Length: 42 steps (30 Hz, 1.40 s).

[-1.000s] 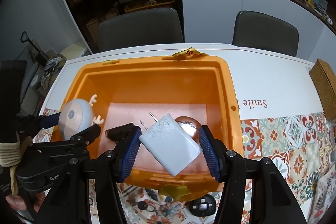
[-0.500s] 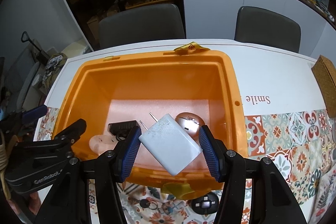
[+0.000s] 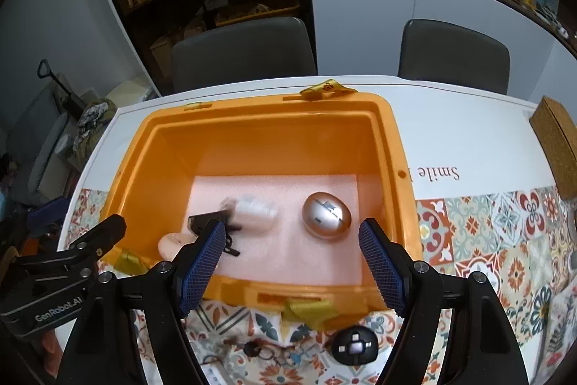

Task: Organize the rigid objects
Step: 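Lower both held items into the crate and open both grippers, then raise both open grippers out of the crate and move back toward the items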

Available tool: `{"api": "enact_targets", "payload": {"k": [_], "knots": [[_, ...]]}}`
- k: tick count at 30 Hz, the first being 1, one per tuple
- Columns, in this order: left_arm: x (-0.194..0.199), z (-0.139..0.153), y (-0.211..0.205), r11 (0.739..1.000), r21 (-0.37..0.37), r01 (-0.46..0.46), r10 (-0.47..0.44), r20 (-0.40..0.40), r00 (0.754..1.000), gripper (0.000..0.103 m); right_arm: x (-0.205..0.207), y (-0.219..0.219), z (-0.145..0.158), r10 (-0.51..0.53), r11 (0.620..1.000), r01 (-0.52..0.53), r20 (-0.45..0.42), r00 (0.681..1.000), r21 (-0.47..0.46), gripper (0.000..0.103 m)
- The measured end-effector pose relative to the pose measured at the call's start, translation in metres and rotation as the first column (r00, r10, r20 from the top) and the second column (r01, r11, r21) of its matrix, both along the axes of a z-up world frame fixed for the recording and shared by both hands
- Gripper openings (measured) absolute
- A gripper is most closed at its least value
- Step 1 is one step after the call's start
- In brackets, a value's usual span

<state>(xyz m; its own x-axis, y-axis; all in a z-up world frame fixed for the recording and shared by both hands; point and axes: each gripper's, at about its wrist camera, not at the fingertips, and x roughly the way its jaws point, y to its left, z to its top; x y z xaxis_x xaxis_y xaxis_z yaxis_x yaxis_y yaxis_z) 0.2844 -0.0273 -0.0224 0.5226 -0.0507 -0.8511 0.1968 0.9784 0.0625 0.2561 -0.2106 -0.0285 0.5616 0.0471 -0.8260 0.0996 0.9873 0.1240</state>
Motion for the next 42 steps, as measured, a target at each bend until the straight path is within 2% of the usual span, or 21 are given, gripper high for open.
{"api": "enact_targets", "payload": {"k": [17, 27, 37, 42], "knots": [[-0.047, 0.011, -0.003, 1.0, -0.015, 0.009, -0.009, 0.043, 0.999, 0.095, -0.057, -0.008, 0.021, -0.014, 1.0, 0.016, 0.09, 0.996, -0.022, 0.077], [-0.073, 0.005, -0.008, 1.0, -0.012, 0.009, -0.008, 0.046, 0.999, 0.095, -0.084, -0.015, 0.014, -0.027, 1.0, 0.029, 0.087, 0.996, -0.011, 0.077], [-0.09, -0.018, -0.015, 0.999, -0.039, 0.015, -0.016, -0.031, 0.999, 0.095, -0.104, -0.024, -0.009, -0.037, 0.999, 0.038, 0.047, 0.998, -0.007, 0.077], [-0.096, -0.033, -0.019, 1.0, -0.025, 0.014, -0.016, -0.064, 0.998, 0.095, -0.109, -0.027, -0.023, -0.041, 0.999, 0.041, 0.019, 0.999, -0.006, 0.077]]}}
